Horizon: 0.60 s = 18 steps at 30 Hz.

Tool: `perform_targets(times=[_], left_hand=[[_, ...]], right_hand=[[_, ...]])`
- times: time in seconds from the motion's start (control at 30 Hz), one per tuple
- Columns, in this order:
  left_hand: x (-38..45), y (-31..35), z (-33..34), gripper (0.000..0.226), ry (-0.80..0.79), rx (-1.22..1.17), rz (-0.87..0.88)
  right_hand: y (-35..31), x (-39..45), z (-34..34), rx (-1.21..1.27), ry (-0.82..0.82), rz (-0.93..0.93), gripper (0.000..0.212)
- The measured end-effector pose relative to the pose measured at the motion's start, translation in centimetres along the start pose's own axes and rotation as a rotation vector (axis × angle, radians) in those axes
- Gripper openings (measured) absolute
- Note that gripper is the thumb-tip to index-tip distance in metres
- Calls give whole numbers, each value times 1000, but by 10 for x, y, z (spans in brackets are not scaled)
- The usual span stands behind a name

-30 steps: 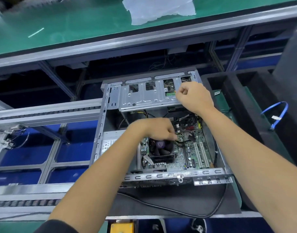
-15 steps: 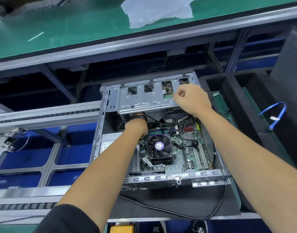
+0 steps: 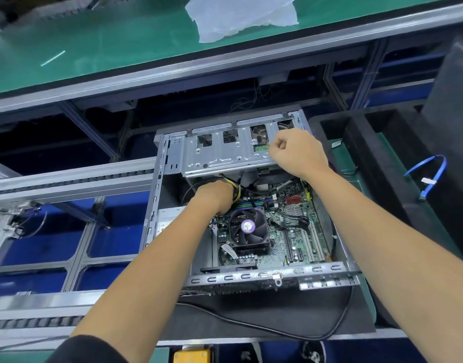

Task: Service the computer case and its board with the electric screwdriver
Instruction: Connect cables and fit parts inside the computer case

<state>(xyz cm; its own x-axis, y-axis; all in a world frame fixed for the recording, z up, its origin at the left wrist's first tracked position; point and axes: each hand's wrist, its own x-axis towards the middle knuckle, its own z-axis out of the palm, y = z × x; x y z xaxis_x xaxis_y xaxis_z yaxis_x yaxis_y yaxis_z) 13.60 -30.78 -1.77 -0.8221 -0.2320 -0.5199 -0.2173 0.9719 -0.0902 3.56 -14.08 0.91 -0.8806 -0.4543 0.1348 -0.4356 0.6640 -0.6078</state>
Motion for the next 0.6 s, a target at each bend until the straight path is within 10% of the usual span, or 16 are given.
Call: perform_targets(times=[0.4,0.6], left_hand=[[-4,3,4,57,128,-641,26],[-4,-7,-3,39,-12,-765,125]], right_hand=[[-1,-2,-1,0,9,-12,16],[-1,-2,-1,-6,4,-10,16]])
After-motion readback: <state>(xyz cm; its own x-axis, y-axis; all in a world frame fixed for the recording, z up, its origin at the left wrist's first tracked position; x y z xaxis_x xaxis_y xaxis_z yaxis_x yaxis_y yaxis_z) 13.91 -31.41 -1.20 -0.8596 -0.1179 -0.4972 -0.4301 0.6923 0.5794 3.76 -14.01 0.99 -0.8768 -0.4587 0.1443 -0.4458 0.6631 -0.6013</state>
